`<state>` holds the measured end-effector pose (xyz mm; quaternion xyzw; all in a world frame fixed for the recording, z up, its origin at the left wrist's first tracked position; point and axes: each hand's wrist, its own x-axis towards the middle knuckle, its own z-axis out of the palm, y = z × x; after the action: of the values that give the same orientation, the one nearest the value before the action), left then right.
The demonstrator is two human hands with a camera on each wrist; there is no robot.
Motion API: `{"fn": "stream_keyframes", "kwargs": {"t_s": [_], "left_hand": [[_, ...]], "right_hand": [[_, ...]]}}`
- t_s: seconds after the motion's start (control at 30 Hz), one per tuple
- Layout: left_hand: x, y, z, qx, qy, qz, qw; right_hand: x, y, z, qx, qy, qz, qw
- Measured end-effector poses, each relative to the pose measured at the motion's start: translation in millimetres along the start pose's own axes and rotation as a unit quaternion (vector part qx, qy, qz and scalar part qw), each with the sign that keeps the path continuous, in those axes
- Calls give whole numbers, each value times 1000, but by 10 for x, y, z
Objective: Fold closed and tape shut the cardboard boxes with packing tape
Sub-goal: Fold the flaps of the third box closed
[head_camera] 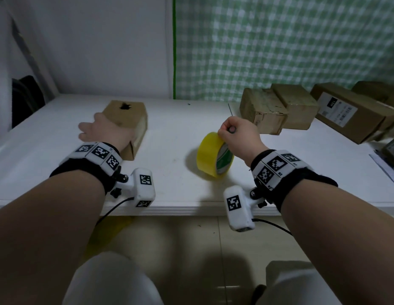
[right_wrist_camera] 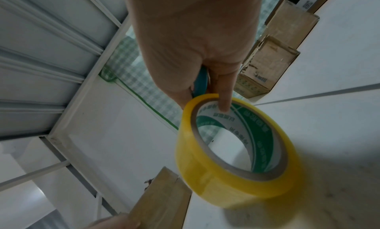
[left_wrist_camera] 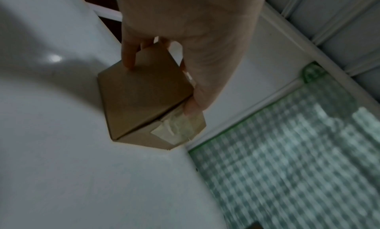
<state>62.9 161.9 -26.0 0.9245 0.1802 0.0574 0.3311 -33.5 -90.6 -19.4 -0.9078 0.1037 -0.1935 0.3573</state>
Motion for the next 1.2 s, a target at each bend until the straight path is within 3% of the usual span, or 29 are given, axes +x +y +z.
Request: {"fn": "stream_keyframes", "kwargs": {"t_s": [0.23,0.47,0.53,0.63,0.73,0.93,1.0,1.2], "left_hand": [[-361,215,166,-52,-122,111,985],[-762,421,239,-58,-274,207,937],[-850,450,250,-57,-296,221,927],[-928,457,260,-54,-324,235,915],[-981,458,253,-49,-342,246,906],[-1031,451,181,-37,-379,262,887],[-1042,435,143,-32,-390,266,881],[-1054,386,49,-33,-413,266,871]], "right_hand": [[-82,152,-224,31,35,44,998],[-144,285,-679,-202,66,-22,977],[-194,319,-802,-292,31,-41,955],[-248,407,-945,-434,-80,-60,896],[-318,535,-956,-478,-177,-46,859],[-420,638,-748,-422,-226,-48,877],[-433,692,-698,-387,-220,-29,895],[-422,733,-709,-231,-91,30,968]]}}
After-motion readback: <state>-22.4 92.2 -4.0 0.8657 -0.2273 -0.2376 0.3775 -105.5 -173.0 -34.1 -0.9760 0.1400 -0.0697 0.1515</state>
